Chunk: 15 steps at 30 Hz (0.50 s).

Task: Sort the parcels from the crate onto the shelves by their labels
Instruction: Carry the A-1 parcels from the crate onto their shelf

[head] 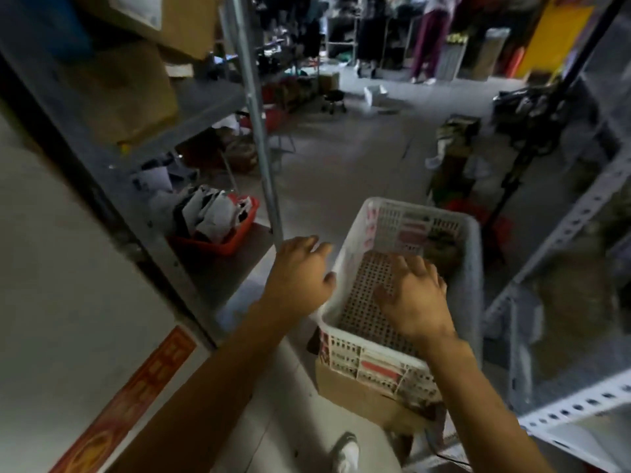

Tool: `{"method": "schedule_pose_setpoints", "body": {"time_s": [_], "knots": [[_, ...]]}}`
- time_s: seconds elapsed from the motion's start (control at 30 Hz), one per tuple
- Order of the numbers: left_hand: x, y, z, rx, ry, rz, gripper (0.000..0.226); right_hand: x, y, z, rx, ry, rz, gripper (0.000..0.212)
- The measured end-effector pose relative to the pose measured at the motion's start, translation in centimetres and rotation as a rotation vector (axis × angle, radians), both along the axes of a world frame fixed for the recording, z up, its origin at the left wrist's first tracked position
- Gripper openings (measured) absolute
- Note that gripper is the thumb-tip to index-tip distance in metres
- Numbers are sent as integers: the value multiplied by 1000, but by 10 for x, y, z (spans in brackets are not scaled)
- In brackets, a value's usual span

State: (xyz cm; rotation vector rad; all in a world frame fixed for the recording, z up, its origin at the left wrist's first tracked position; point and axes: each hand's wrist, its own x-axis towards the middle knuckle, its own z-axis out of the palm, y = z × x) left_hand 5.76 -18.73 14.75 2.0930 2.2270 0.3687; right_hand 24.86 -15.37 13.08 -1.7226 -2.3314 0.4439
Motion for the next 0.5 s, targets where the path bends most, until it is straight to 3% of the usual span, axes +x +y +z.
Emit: {"method": "schedule_pose_setpoints", "body": {"time_s": [0.23, 0.5], "knots": [[52, 132, -12, -3, 26, -249, 55, 48, 81, -14, -10, -13, -210, 67], [72, 205, -54, -18, -25, -387, 44, 70, 136, -32, -93, 20, -339, 70]]}}
